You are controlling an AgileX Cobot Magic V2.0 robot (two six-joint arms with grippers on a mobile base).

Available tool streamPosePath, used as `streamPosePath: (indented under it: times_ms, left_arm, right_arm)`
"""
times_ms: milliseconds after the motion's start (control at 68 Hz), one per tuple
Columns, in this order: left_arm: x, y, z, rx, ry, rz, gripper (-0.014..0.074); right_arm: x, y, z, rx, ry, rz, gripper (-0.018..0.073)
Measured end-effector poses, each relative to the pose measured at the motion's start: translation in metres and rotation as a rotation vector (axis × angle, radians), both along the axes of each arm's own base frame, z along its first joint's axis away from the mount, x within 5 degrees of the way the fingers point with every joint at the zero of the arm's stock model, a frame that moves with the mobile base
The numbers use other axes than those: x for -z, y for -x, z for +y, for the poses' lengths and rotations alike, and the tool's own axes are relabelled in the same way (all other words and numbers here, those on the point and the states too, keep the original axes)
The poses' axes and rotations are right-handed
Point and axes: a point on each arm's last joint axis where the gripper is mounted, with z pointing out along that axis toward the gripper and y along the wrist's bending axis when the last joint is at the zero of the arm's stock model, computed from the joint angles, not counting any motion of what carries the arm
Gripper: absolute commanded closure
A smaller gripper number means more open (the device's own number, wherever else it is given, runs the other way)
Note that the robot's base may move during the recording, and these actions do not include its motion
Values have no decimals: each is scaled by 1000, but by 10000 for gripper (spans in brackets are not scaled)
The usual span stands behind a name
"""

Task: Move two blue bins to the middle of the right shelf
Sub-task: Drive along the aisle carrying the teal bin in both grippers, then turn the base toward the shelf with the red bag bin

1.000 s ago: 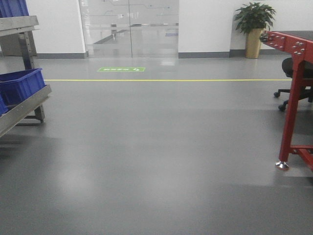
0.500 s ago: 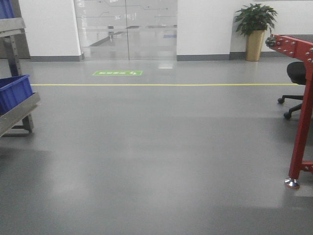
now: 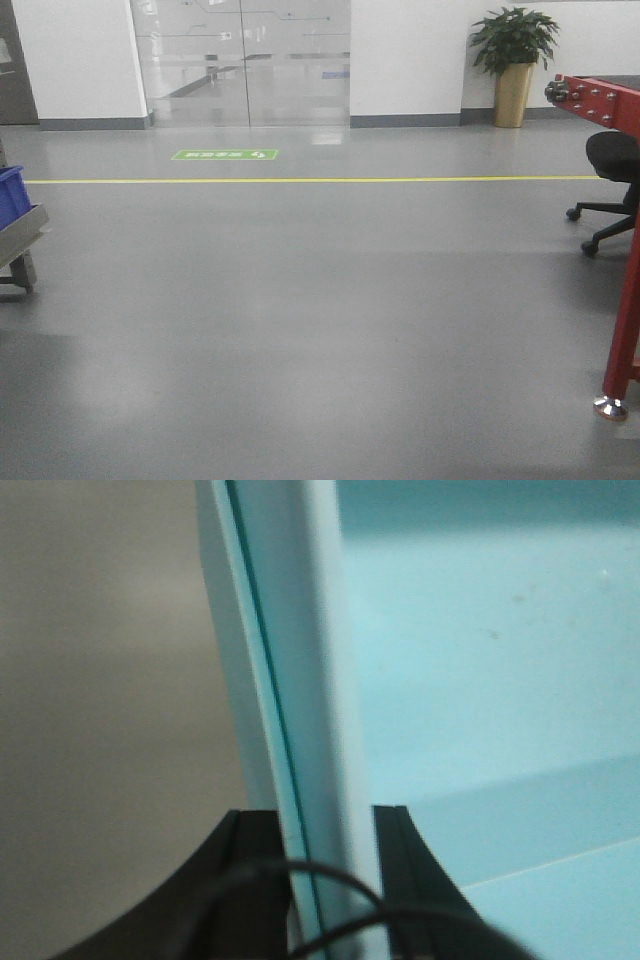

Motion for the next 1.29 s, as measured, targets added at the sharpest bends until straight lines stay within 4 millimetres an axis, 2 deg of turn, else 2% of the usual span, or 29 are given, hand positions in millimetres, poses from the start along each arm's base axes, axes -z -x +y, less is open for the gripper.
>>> streamPosePath:
  times_ms: [1294]
  left_arm:
    - [0,0,0,0,1,-2,707]
  right_arm:
    - [0,0,0,0,0,0,713]
